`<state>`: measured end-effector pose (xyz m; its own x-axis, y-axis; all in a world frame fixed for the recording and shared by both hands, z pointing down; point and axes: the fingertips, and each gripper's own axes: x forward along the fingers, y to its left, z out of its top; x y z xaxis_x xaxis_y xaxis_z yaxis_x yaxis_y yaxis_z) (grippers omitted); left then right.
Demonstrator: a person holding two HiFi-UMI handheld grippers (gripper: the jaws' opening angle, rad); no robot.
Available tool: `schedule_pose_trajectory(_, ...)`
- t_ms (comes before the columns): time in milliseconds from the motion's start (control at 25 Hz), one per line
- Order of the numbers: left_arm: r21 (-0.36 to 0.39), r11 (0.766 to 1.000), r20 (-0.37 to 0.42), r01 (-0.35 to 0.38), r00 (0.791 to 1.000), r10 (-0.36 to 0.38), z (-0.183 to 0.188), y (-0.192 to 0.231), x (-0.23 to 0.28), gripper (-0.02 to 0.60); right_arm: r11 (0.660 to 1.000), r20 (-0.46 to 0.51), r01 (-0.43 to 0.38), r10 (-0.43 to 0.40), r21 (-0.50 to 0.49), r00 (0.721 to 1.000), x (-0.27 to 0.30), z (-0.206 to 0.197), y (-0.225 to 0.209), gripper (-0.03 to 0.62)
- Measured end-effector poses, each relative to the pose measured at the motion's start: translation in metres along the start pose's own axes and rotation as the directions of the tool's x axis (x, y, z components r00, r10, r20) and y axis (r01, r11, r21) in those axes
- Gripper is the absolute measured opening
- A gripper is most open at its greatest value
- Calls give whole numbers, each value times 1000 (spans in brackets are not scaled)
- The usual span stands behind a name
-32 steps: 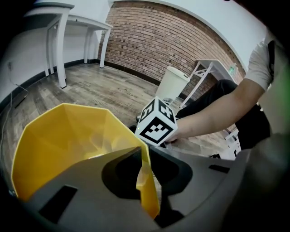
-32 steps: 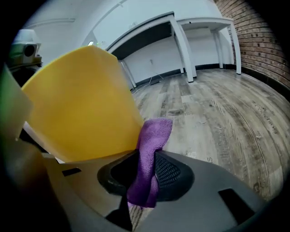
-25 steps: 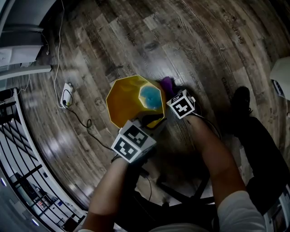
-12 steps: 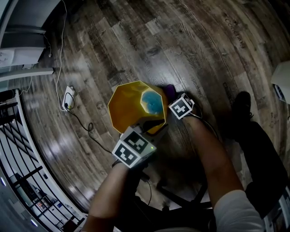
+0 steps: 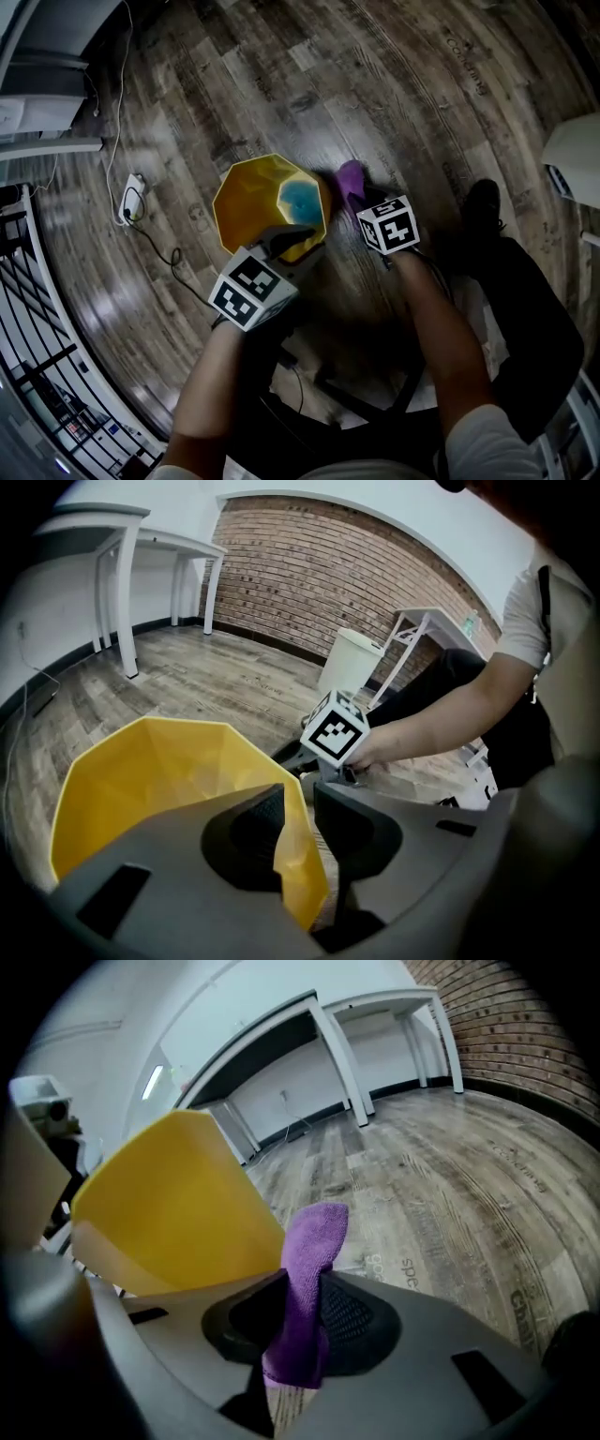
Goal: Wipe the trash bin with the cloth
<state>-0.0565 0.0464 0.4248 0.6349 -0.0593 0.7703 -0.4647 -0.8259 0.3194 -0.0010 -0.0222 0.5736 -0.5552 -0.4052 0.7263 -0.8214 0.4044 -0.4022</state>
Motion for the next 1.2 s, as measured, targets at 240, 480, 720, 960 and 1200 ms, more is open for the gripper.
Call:
schedule_pose_trajectory(240, 22, 997, -32, -68, 997, 68, 6, 9, -35, 80, 998, 66, -45, 42, 42, 997, -52, -2, 22, 106)
schedule_pose_trajectory(480, 223, 968, -209, -112, 965, 160, 2, 30, -76, 83, 994, 117, -86, 79, 60, 990, -68, 14, 34, 106)
schedule_pose_trajectory(720, 235, 967, -248, -93, 957, 152, -49, 9, -38, 155, 973, 178, -225, 214, 43, 960, -84, 29, 62, 106)
schedule_pose_trajectory(960, 299, 954, -271, -8, 958, 93, -56, 7, -21, 158, 951, 223, -305, 287, 53, 932, -101, 44, 68, 106)
schedule_pose_trajectory(1200, 275, 955, -303, 109, 953, -21, -53, -18, -30, 158, 919, 260, -391, 365, 55, 894, -114, 57, 71, 106)
